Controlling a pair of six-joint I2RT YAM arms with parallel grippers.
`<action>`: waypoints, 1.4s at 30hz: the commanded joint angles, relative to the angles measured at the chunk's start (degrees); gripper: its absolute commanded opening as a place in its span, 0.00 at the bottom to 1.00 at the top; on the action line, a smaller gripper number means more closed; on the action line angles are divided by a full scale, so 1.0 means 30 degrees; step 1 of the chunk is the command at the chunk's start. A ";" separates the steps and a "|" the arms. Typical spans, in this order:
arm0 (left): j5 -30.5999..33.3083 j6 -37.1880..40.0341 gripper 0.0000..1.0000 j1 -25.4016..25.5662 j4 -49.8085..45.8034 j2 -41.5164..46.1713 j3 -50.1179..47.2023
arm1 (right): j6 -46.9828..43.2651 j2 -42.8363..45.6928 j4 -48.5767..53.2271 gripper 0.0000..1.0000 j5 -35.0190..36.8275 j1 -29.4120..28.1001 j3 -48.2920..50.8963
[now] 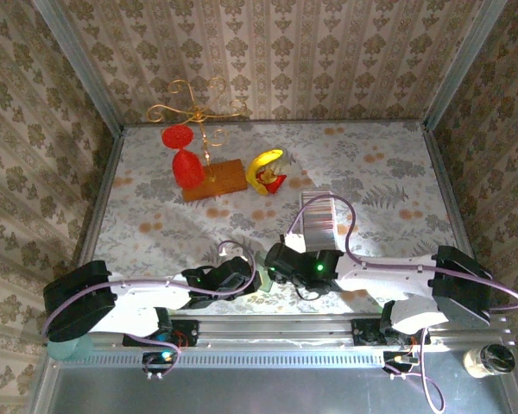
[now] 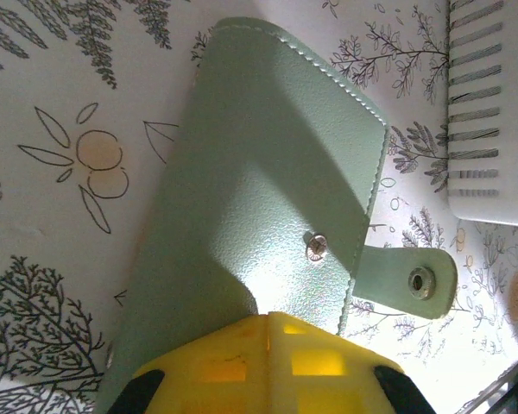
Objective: Put the credit cards into the card holder
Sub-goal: Close the card holder at the bottom-center of the table.
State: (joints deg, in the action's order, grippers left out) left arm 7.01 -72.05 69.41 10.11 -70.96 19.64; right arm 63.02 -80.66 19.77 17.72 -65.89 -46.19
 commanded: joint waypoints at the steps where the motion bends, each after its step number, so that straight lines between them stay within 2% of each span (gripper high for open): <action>1: -0.0278 -0.0293 0.00 0.0185 -0.1117 -0.0633 -0.0554 | 0.1038 -0.0919 0.1058 0.36 -0.0171 -0.0069 -0.0686; 5: -0.0378 -0.0499 0.00 0.0218 -0.0657 -0.0778 -0.0818 | 0.1287 -0.1560 0.0571 0.35 -0.0471 -0.0069 -0.0855; 17: -0.0453 -0.0534 0.00 0.0214 -0.0791 -0.0635 -0.0907 | 0.1178 -0.2660 0.1262 0.19 -0.0376 -0.0039 -0.1662; 23: -0.0533 -0.0575 0.00 0.0300 -0.0715 -0.0576 -0.0921 | 0.0995 -0.2792 0.1818 0.07 -0.0446 0.0047 -0.1866; 25: -0.0664 -0.0626 0.00 0.0389 -0.0363 -0.0659 -0.0950 | 0.1051 -0.2653 0.1789 0.00 -0.0499 0.0158 -0.1720; 34: -0.1916 -0.0305 0.00 0.0448 0.1825 -0.1103 -0.0454 | 0.0857 -0.1431 0.1610 0.00 -0.0318 0.0661 -0.0765; 37: -0.1860 0.0152 0.00 0.0448 0.1340 -0.0865 0.0108 | 0.0734 -0.1020 0.1787 0.00 -0.0190 0.0808 -0.0485; 42: -0.1025 0.0800 0.01 -0.0193 -0.1214 0.0592 0.0295 | 0.0660 -0.0578 0.1672 0.00 -0.0119 0.0924 -0.0014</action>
State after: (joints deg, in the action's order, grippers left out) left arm 3.88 -71.96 69.58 12.95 -71.50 19.38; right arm 65.73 -83.81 22.98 15.86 -63.46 -47.11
